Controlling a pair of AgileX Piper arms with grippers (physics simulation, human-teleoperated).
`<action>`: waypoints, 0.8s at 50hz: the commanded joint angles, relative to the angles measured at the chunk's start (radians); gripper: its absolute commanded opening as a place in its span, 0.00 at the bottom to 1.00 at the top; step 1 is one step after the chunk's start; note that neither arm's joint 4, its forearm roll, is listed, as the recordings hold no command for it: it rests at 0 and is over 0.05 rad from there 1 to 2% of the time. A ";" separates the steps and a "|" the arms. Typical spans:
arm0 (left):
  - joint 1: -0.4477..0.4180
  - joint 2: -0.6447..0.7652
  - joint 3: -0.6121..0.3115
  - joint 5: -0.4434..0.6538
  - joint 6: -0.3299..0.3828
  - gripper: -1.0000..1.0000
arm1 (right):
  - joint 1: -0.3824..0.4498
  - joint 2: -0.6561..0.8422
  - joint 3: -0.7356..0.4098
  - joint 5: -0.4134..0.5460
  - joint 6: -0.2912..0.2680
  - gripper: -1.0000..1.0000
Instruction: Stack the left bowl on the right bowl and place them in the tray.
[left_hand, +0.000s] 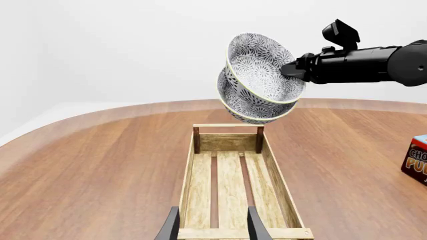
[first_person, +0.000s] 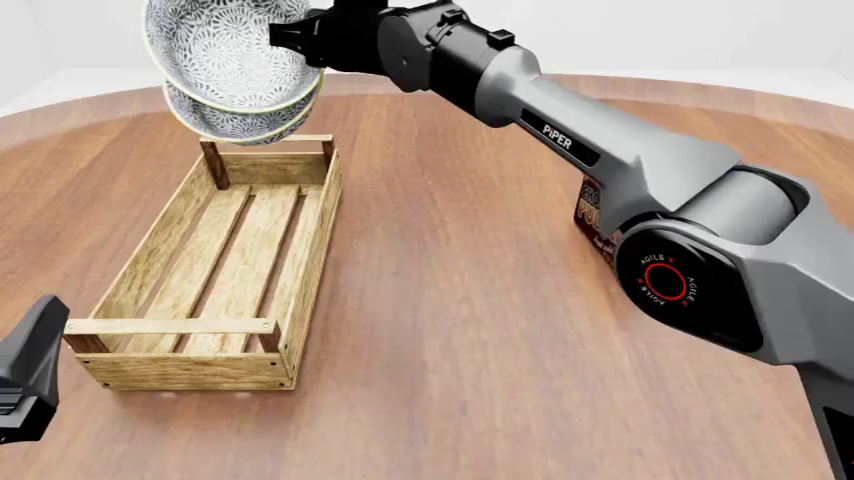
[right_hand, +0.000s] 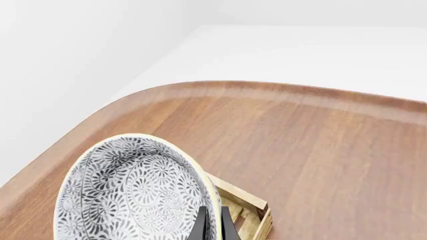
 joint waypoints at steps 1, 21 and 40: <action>0.000 0.000 0.000 0.000 0.000 1.00 | 0.035 0.041 -0.017 -0.052 0.016 0.00; 0.000 0.000 0.000 0.000 0.000 1.00 | 0.057 0.083 0.054 -0.177 0.037 0.00; 0.000 0.000 0.000 0.000 0.000 1.00 | 0.067 0.090 0.171 -0.302 0.053 0.00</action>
